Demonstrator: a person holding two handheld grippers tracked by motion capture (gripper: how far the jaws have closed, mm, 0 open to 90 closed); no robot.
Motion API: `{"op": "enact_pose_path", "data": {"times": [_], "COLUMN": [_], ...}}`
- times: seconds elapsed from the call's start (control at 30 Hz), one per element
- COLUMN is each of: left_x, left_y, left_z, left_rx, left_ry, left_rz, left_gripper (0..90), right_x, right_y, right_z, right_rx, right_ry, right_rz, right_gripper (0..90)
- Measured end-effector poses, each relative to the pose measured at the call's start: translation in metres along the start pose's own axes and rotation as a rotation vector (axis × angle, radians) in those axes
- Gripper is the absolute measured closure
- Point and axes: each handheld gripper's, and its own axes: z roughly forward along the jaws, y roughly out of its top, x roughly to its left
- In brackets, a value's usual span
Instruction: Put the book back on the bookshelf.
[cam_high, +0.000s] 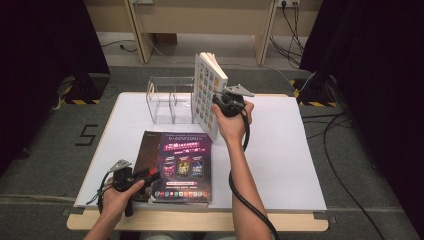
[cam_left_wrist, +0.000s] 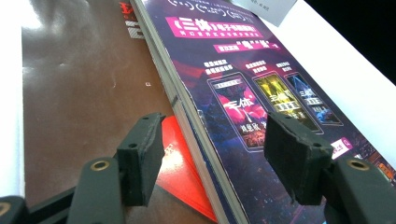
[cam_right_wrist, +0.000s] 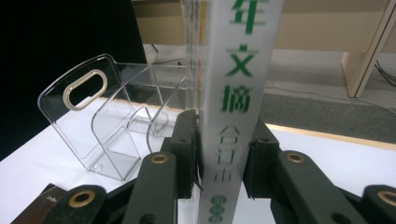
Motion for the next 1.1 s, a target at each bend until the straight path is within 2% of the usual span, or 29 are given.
{"op": "enact_pose_path", "data": {"times": [0.1,0.33,0.43,0.6,0.77,0.97,1.1], "left_x": [0.000,0.002,0.003,0.005,0.005,0.006,0.006], "left_y": [0.000,0.000,0.000,0.000,0.000,0.000,-0.001], "left_z": [0.001,-0.001,-0.002,-0.003,-0.002,-0.002,-0.001], "left_rx": [0.003,-0.002,-0.004,-0.005,-0.003,-0.004,0.001], "left_ry": [0.000,0.001,0.002,0.005,0.005,0.007,0.006], "left_rz": [0.001,0.000,-0.003,-0.004,-0.008,-0.009,-0.009], "left_gripper": [37.2,37.2,37.2,37.2,37.4,37.3,37.4], "right_x": [0.001,0.014,0.016,0.022,0.025,0.027,0.027], "right_y": [0.001,-0.002,-0.002,-0.002,-0.002,0.003,0.006], "right_z": [0.001,0.001,0.003,0.005,0.006,0.005,0.004], "right_rx": [0.000,-0.063,-0.071,-0.104,-0.130,-0.162,-0.179], "right_ry": [0.005,-0.040,-0.033,-0.050,-0.034,-0.049,-0.051], "right_rz": [0.009,-0.015,0.005,-0.016,0.001,-0.012,-0.001], "right_gripper": [73.1,73.9,74.0,74.1,74.1,74.1,74.2]}}
